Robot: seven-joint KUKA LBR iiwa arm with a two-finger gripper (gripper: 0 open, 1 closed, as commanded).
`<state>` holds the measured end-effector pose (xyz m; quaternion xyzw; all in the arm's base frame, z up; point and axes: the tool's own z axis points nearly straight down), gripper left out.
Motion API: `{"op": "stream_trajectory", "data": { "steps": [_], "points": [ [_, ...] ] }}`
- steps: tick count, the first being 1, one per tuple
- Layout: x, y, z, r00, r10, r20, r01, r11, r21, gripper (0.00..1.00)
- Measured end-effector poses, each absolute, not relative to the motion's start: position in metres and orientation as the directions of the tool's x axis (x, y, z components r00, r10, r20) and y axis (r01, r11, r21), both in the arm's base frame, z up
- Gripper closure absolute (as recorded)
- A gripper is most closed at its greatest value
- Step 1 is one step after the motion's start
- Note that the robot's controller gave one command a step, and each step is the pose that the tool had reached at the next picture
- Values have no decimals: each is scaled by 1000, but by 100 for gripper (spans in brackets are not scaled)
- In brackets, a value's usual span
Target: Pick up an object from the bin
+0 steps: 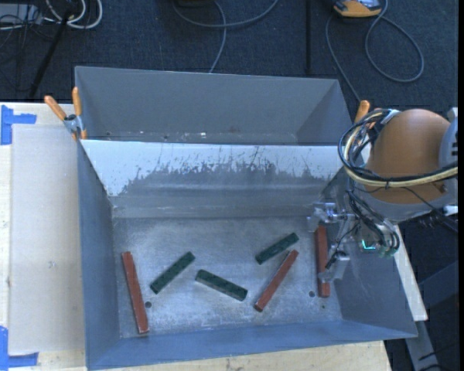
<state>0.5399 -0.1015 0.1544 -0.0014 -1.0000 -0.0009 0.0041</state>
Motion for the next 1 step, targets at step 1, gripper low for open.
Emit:
{"op": "stream_trajectory", "data": {
  "steps": [1],
  "points": [
    [529,-84,69,-991,132,-4,132,991,1,0]
  ]
}}
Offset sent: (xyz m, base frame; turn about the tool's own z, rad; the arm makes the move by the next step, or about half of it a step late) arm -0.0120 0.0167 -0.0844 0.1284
